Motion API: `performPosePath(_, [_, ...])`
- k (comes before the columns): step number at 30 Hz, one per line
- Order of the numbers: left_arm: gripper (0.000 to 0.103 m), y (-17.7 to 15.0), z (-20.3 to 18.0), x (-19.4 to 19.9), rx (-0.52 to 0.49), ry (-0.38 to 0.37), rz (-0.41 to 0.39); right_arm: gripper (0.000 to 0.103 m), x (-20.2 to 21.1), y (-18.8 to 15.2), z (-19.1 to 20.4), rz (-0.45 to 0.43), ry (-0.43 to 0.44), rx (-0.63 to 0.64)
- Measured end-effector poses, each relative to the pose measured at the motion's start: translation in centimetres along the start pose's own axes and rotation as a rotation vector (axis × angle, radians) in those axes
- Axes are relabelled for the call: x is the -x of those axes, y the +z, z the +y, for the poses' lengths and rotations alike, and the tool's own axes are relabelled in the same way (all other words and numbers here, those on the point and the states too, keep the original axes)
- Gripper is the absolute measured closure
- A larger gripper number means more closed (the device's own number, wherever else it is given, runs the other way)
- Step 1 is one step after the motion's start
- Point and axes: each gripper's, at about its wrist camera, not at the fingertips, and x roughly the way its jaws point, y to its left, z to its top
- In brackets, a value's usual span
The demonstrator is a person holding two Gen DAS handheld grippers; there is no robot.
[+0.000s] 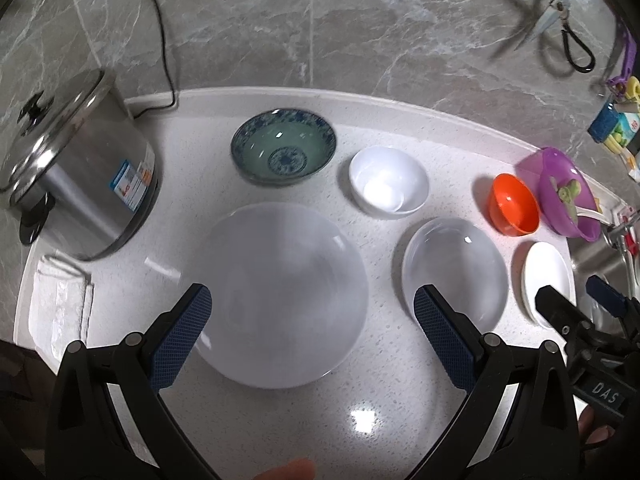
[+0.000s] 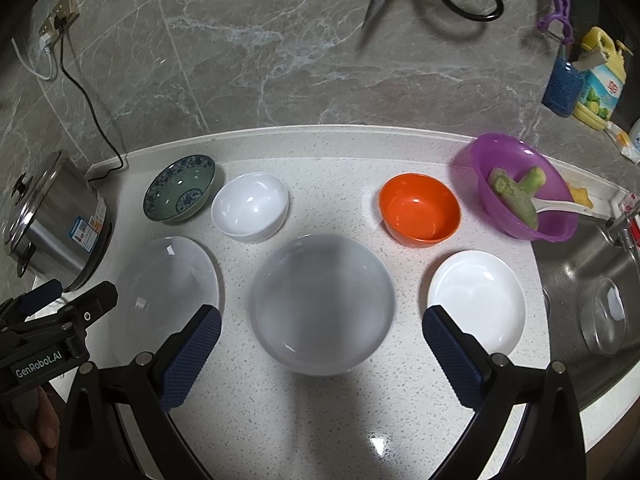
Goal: Organize plates and bowls
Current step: 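Move both grippers to the large white plate and close on its rim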
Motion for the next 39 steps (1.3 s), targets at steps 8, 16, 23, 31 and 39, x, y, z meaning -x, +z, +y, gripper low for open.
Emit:
performPosePath(8, [0.002, -7.4, 8.1, -4.8, 0.249, -0.204, 0.129, 0.0, -2.1, -0.9, 0.4, 0.021, 0.257, 0.023])
performPosePath(16, [0.001, -12.4, 14.7, -7.2, 0.275, -0.209, 0.13, 0.018, -6.9, -1.7, 3.9, 0.119, 0.65, -0.007])
performPosePath(23, [0.002, -5.8, 19.7, -12.7, 0.263, -0.283, 0.14, 0.032, -11.3, -1.2, 5.5, 0.196, 0.719, -0.127])
performPosePath(31, [0.009, -2.4, 19.1, -16.1, 0.043, -0.368, 0.151, 0.036, -13.6, -3.2, 5.2, 0.245, 0.626, -0.204])
performPosePath(39, [0.04, -0.8, 19.1, -18.5, 0.001, -0.388, 0.173, 0.038, -14.8, -4.1, 5.8, 0.264, 0.56, -0.239])
